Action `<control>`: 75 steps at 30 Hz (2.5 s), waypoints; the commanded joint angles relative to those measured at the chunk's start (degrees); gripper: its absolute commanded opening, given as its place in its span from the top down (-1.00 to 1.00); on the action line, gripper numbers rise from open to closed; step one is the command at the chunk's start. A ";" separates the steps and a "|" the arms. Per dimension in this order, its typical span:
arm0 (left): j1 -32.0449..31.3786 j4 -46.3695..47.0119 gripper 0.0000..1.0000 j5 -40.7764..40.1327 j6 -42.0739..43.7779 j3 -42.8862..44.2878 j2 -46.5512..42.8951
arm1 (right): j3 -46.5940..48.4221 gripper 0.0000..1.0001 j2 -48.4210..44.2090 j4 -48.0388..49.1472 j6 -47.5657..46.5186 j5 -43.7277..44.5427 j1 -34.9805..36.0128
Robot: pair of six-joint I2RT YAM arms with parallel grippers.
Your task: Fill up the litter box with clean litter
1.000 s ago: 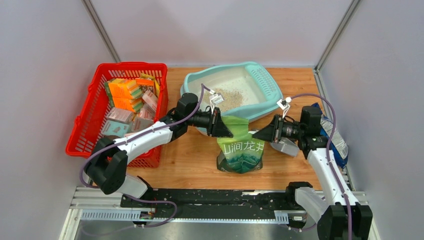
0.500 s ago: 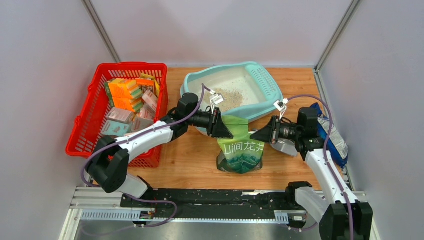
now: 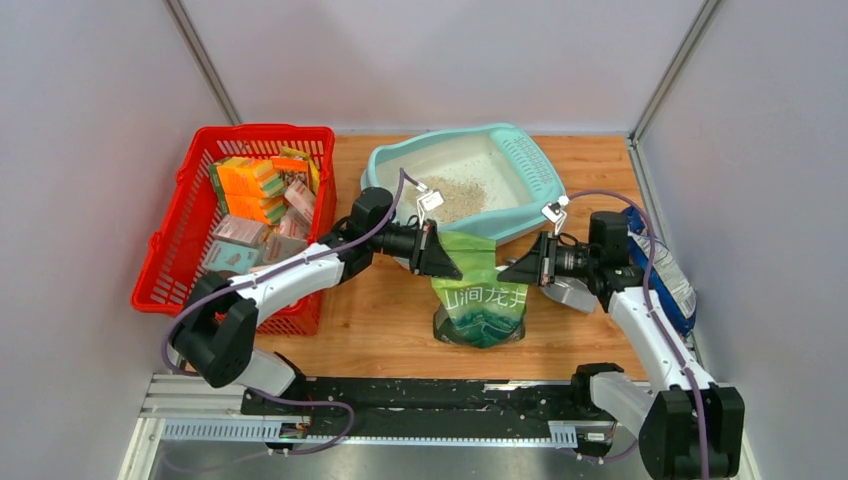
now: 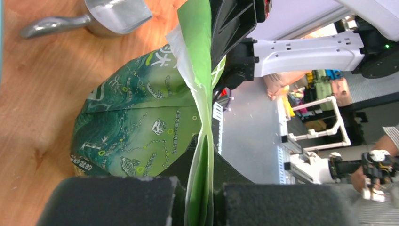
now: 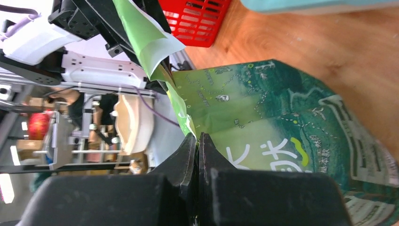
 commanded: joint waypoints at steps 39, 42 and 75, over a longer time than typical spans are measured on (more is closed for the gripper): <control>5.03 -52.41 -0.25 -8.27 40.77 27.56 -4.94 | 8.33 1.00 16.19 -25.56 19.30 -12.41 -8.80; 0.20 -48.37 -0.51 -16.36 51.41 26.15 -8.38 | 8.42 1.00 16.28 -25.48 19.56 -12.41 -8.80; -18.89 -51.25 -0.19 -25.78 76.67 30.37 8.84 | 8.07 1.00 17.52 -24.86 19.82 -11.97 -8.98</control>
